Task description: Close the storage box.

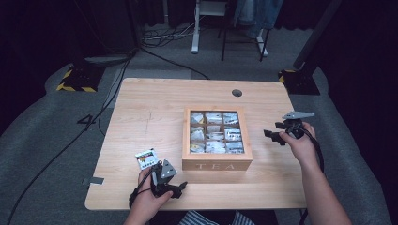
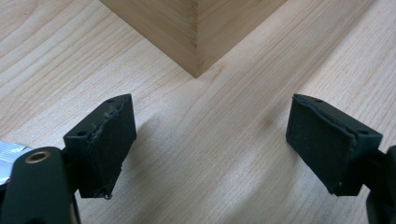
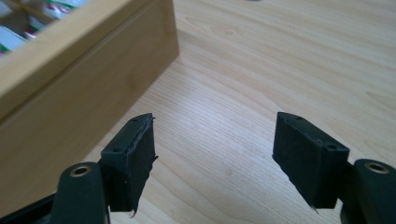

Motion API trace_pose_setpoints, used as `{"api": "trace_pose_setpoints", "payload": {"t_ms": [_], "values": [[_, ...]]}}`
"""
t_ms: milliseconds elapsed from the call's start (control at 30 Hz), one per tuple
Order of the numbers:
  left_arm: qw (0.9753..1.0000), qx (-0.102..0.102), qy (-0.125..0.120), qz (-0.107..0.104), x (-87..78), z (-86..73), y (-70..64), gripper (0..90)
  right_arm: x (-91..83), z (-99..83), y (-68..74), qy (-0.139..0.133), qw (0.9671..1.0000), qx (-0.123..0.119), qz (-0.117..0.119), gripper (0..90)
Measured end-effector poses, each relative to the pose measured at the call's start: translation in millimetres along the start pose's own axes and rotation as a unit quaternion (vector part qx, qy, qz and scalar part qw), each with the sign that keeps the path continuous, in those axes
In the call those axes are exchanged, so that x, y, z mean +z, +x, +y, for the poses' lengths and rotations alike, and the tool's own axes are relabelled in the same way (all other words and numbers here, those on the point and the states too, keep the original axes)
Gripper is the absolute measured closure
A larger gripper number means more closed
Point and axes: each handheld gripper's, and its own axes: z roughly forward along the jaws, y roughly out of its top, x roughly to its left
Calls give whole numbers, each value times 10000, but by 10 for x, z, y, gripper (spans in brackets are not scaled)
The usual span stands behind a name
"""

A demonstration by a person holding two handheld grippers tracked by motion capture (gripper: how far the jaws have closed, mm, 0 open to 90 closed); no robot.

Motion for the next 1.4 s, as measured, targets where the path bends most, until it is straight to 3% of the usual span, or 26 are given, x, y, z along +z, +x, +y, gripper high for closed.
{"api": "trace_pose_setpoints", "payload": {"t_ms": [100,233,300,500,867,1400], "values": [[10000,-2,1,2,0,0,0,166,90,-70,-57,32,9999,120,-13,294],[10000,0,1,1,0,0,0,166,184,-130,-83,30,9998,34,-219,288],[10000,4,3,2,0,0,0,166,233,-161,-93,77,9997,35,-211,284],[10000,9,4,7,0,0,-1,166,338,-245,-85,-9,9993,286,-259,279],[10000,13,5,10,1,1,1,165,514,-350,-23,-143,9997,-60,-164,278],[10000,-10,-5,42,19,15,-8,156,550,-382,-4,-9,10000,-69,-69,222]]}}
